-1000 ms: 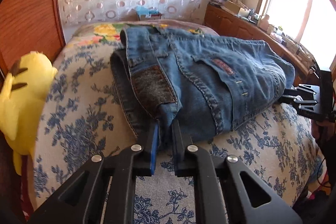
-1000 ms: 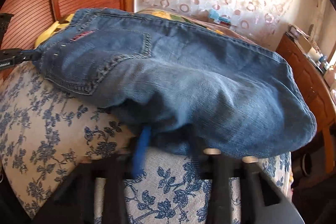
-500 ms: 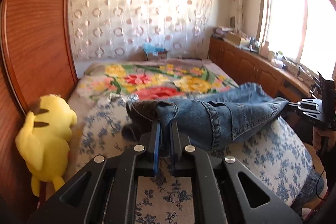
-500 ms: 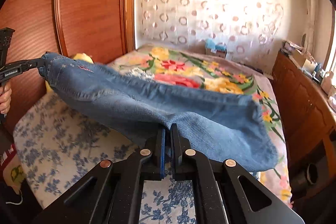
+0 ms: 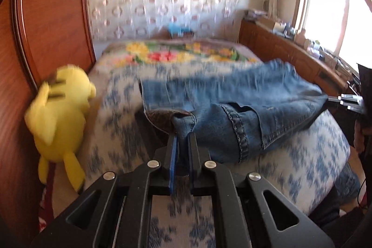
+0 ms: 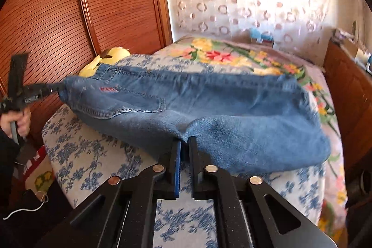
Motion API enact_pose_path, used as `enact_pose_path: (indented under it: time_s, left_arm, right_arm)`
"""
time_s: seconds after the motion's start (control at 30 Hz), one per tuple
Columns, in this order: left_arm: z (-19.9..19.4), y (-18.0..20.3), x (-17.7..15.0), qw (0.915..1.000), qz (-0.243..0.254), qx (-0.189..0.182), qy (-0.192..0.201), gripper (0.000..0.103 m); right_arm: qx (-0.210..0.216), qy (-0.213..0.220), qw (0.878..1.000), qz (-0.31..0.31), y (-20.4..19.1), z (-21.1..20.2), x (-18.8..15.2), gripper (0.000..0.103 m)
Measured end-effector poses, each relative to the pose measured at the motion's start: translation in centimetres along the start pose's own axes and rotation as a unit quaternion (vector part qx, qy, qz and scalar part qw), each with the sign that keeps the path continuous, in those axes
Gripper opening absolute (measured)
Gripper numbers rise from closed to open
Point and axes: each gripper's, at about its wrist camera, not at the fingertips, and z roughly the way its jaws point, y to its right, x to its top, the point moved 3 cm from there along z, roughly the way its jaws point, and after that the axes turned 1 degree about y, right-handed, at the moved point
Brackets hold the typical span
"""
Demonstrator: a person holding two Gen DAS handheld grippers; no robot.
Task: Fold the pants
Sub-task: 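Open both grippers to release the folded jeans, then move both open grippers over the jeans near the red-tagged back pocket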
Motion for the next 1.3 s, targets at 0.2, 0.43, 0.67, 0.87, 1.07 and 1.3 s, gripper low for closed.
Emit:
enact_pose_path:
  time_s: [0.2, 0.43, 0.67, 0.87, 1.07, 1.3]
  left_arm:
    - [0.1, 0.8, -2.0, 0.9998, 0.012, -0.004, -0.015, 0.013]
    - [-1.1, 1.2, -1.9, 0.9994, 0.033, 0.002, -0.006, 0.020]
    - [-2.9, 0.7, -0.8, 0.9990, 0.040, 0.007, 0.020, 0.048]
    - [-2.2, 1.4, 0.2, 0.9988, 0.044, 0.004, 0.022, 0.061]
    - [0.6, 3.2, 0.6, 0.9987, 0.049, -0.012, 0.010, 0.070]
    - [4.2, 5.1, -0.1, 0.9984, 0.049, -0.016, -0.023, 0.070]
  right_arm:
    - [0.007, 0.007, 1.000, 0.016, 0.2, -1.1, -0.5, 0.015]
    - [0.005, 0.032, 0.999, 0.015, -0.9, -3.0, -0.8, 0.017]
    - [-0.002, 0.032, 0.999, 0.014, -1.8, -1.4, -1.3, 0.020]
    - [-0.009, 0.032, 0.999, 0.022, -2.2, 1.1, -1.2, 0.021]
    - [-0.011, 0.023, 0.999, 0.020, -3.1, 3.9, -1.2, 0.025]
    - [-0.021, 0.001, 1.000, 0.010, -4.0, 6.0, -1.8, 0.036]
